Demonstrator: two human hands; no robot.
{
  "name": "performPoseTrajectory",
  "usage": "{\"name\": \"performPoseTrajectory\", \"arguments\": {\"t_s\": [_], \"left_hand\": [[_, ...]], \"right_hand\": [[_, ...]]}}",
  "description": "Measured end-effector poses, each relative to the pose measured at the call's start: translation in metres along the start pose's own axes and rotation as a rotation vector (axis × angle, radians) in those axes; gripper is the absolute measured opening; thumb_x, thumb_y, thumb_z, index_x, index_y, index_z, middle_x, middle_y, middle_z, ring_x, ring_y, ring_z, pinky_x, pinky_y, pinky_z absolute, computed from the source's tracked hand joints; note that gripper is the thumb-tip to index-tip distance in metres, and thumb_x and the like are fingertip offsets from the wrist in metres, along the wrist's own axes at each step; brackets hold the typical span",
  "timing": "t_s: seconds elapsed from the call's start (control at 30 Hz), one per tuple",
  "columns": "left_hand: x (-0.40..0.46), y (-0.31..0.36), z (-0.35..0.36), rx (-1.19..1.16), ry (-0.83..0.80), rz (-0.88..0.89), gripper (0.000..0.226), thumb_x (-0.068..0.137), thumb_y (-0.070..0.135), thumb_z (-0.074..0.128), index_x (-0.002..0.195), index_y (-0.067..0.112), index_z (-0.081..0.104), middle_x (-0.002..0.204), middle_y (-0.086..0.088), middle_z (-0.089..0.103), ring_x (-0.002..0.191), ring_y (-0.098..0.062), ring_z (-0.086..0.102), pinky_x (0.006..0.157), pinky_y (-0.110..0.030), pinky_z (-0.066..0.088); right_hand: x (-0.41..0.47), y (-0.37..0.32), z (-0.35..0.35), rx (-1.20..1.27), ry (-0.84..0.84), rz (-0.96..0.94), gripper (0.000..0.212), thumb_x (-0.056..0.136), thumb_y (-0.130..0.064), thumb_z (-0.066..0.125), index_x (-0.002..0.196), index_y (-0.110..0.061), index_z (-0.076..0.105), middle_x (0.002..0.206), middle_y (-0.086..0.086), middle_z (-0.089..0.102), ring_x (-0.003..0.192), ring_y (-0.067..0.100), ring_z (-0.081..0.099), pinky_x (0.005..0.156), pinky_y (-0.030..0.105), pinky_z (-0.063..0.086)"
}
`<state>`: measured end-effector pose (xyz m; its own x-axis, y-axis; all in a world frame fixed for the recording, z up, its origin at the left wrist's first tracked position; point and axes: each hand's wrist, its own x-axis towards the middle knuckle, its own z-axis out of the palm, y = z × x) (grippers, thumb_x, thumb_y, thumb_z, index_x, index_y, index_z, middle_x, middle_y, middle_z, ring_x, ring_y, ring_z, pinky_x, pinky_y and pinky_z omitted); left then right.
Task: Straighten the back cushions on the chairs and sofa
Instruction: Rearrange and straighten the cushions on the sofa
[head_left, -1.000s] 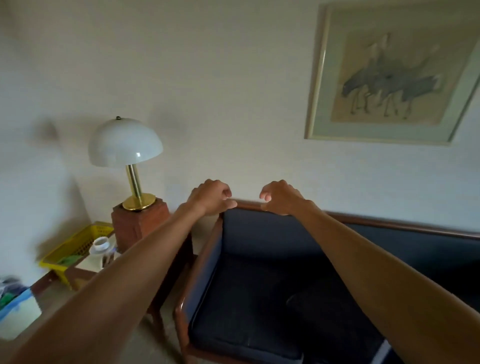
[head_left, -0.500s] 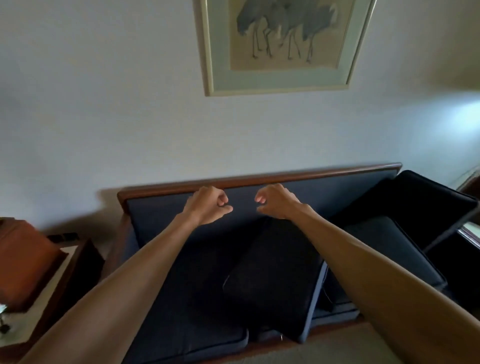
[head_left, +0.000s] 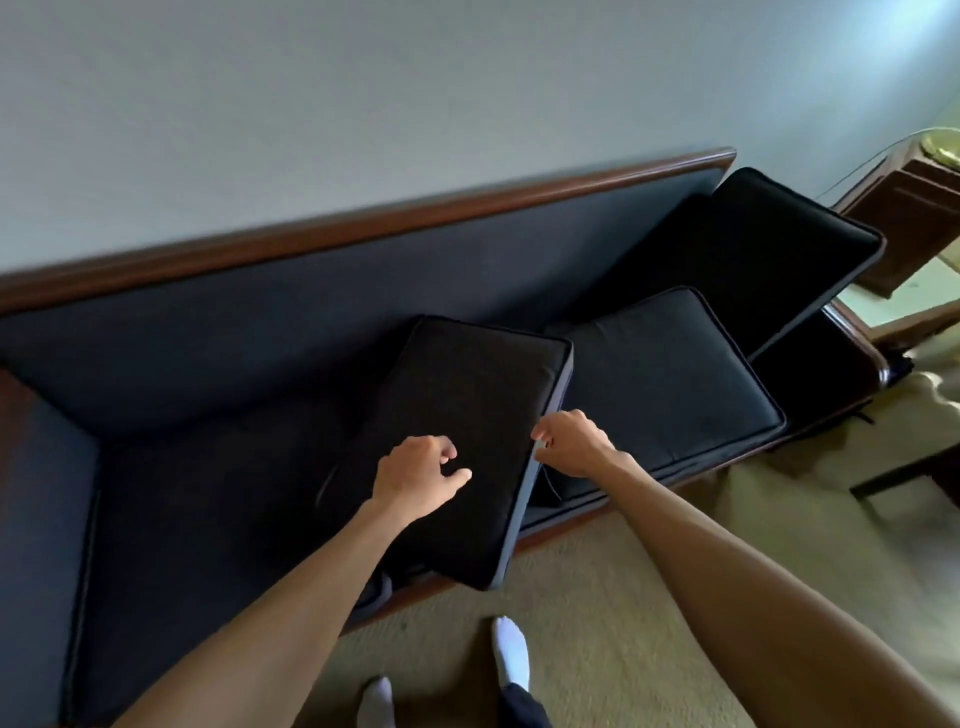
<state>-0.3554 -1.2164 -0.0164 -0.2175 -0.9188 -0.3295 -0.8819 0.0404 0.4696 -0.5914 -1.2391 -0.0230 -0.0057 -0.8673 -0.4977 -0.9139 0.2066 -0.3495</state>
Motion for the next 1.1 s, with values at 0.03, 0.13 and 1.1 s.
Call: {"name": "performPoseTrajectory", "arguments": {"t_s": [0.03, 0.13, 1.1], "left_hand": [[0.007, 0.005, 0.02, 0.007, -0.009, -0.009, 0.038, 0.085, 0.05, 0.066, 0.113, 0.026, 0.065, 0.112, 0.011, 0.066, 0.101, -0.014, 0.063, 0.082, -0.034, 0.047], [0.029, 0.016, 0.079, 0.027, -0.013, -0.035, 0.042, 0.085, 0.051, 0.064, 0.118, 0.024, 0.061, 0.117, 0.008, 0.062, 0.109, -0.017, 0.059, 0.083, -0.036, 0.048], [0.085, -0.019, 0.173, -0.155, 0.067, 0.02, 0.024, 0.08, 0.019, 0.072, 0.062, 0.02, 0.057, 0.057, 0.008, 0.059, 0.054, -0.007, 0.058, 0.056, -0.024, 0.05]], "right_hand": [[0.011, 0.017, 0.009, -0.005, -0.024, 0.006, 0.031, 0.085, -0.028, 0.066, 0.116, -0.028, 0.067, 0.119, 0.0, 0.066, 0.108, 0.026, 0.063, 0.087, 0.039, 0.054], [0.043, 0.062, 0.034, -0.038, -0.062, -0.009, 0.038, 0.085, -0.027, 0.066, 0.122, -0.028, 0.064, 0.124, 0.001, 0.063, 0.115, 0.027, 0.06, 0.088, 0.04, 0.053], [0.178, 0.085, 0.059, -0.497, 0.292, -0.768, 0.021, 0.075, -0.009, 0.081, 0.083, -0.016, 0.063, 0.08, -0.002, 0.059, 0.082, 0.025, 0.059, 0.074, 0.046, 0.044]]}}
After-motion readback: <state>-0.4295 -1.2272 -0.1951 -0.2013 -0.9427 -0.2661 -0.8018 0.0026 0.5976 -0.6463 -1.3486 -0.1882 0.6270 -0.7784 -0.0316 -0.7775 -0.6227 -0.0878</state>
